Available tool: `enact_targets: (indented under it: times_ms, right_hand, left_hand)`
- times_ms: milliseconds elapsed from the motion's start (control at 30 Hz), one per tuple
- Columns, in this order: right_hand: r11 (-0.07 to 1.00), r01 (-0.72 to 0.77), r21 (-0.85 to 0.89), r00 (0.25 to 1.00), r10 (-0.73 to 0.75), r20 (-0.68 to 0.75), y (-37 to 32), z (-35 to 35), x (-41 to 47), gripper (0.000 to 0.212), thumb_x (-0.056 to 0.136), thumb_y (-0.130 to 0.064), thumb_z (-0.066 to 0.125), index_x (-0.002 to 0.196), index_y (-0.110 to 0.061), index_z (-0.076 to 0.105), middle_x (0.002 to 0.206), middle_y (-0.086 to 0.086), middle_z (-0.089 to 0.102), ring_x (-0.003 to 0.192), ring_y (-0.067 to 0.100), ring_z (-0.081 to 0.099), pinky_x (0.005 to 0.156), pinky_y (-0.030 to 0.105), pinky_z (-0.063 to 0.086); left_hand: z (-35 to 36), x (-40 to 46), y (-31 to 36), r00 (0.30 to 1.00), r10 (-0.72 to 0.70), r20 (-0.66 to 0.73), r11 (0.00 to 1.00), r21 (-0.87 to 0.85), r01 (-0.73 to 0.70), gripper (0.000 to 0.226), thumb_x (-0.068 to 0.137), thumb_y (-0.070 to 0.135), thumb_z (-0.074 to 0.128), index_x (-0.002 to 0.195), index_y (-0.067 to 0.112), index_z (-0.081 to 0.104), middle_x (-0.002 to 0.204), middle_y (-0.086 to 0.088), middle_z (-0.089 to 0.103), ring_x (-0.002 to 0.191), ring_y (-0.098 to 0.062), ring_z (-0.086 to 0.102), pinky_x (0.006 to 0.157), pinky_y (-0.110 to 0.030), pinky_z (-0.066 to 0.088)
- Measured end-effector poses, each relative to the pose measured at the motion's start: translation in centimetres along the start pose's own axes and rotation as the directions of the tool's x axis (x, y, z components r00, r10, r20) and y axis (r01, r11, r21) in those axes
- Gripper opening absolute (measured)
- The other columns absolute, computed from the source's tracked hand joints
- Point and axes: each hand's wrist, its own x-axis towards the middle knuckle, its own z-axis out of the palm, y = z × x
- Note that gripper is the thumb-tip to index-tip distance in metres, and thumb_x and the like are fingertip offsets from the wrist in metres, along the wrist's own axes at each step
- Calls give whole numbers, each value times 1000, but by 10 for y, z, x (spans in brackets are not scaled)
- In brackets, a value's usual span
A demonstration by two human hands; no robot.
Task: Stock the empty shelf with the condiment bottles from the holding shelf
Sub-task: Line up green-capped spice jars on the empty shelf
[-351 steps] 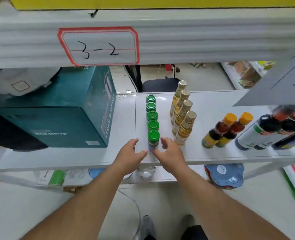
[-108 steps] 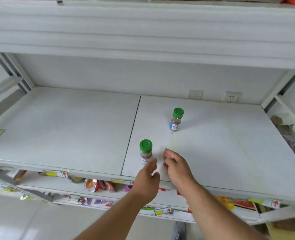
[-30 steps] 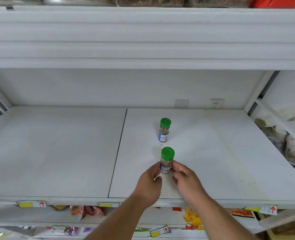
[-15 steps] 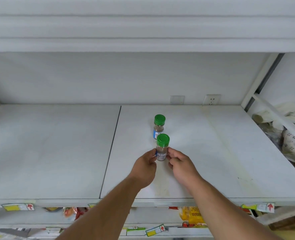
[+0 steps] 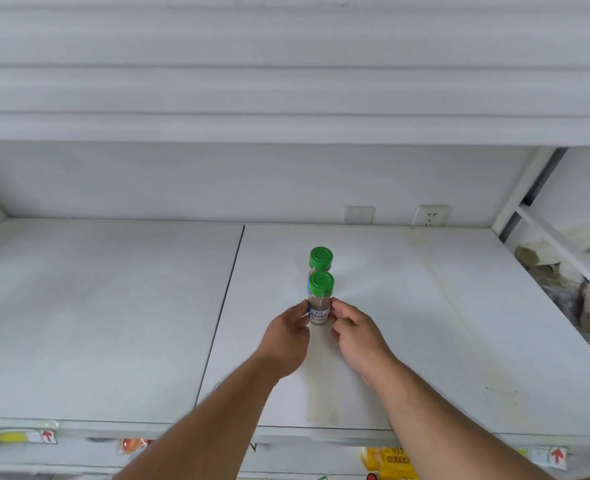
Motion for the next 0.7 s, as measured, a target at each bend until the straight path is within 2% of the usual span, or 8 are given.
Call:
enact_targets:
  times_ms: [133, 233, 367, 433, 467, 533, 633, 700]
  right_hand:
    - [1000, 7, -29, 1000, -7, 3, -1, -1, 8, 67, 94, -2, 39, 105, -61, 69, 115, -18, 74, 82, 12, 58, 78, 32, 46]
    - [999, -5, -43, 1000, 5, -10, -3, -4, 10, 70, 95, -3, 39, 101, -67, 66, 114, -26, 72, 96, 10, 63, 86, 30, 49]
    - [998, -11, -66, 1000, 10, -8, -4, -5, 12, 69, 96, -3, 39, 100, -66, 66, 110, -29, 72, 109, 19, 66, 97, 38, 53]
    - [998, -27, -64, 1000, 27, -4, -4, -6, 13, 69, 97, -2, 39, 97, -66, 67, 106, -29, 72, 109, 23, 65, 100, 42, 52]
    - [998, -33, -57, 999, 33, -3, -4, -6, 13, 71, 97, -2, 39, 94, -67, 67, 106, -28, 72, 100, 23, 66, 95, 38, 54]
    - [998, -40, -46, 999, 39, -7, -7, -7, 13, 74, 97, -1, 39, 89, -69, 67, 107, -24, 73, 82, 13, 60, 79, 28, 49]
    - [997, -44, -61, 999, 44, 3, -13, -8, 11, 66, 97, -2, 39, 100, -60, 70, 112, -13, 74, 72, 13, 55, 75, 29, 48]
    - [997, -48, -62, 999, 48, -3, -15, -10, 10, 58, 98, -2, 40, 100, -50, 72, 120, 2, 71, 93, 28, 64, 87, 39, 55]
  left_hand:
    - [0, 8, 3, 1000, -19, 6, 1000, 1, 19, 66, 93, -4, 40, 150, 28, 50, 137, 12, 63, 129, 1, 55, 110, -22, 41]
    - [1, 10, 5, 999, -28, 16, 1000, -4, 28, 68, 93, -4, 39, 152, 27, 47, 142, 12, 60, 134, 2, 52, 112, -22, 40]
    - [2, 13, 6, 999, -32, 8, 999, -8, 32, 67, 93, -4, 40, 152, 27, 47, 143, 12, 59, 134, 2, 51, 109, -18, 39]
    - [3, 15, 5, 999, -37, 7, 999, -6, 37, 67, 93, -4, 40, 153, 27, 46, 144, 12, 60, 133, 3, 51, 108, -17, 39]
    - [3, 16, 4, 999, -41, 4, 999, -2, 41, 68, 93, -4, 40, 153, 27, 46, 143, 13, 60, 133, 4, 51, 106, -15, 39]
    - [3, 17, 4, 999, -51, 2, 999, -3, 51, 68, 93, -3, 40, 154, 26, 45, 143, 13, 60, 133, 3, 51, 104, -15, 40]
    - [3, 14, 7, 998, -66, 3, 998, -2, 66, 67, 95, -2, 40, 155, 27, 43, 146, 11, 58, 135, 2, 51, 99, -15, 41]
    - [3, 10, 10, 997, -74, -3, 997, -10, 74, 64, 97, 1, 41, 156, 28, 40, 148, 10, 55, 137, 0, 49, 96, -14, 41]
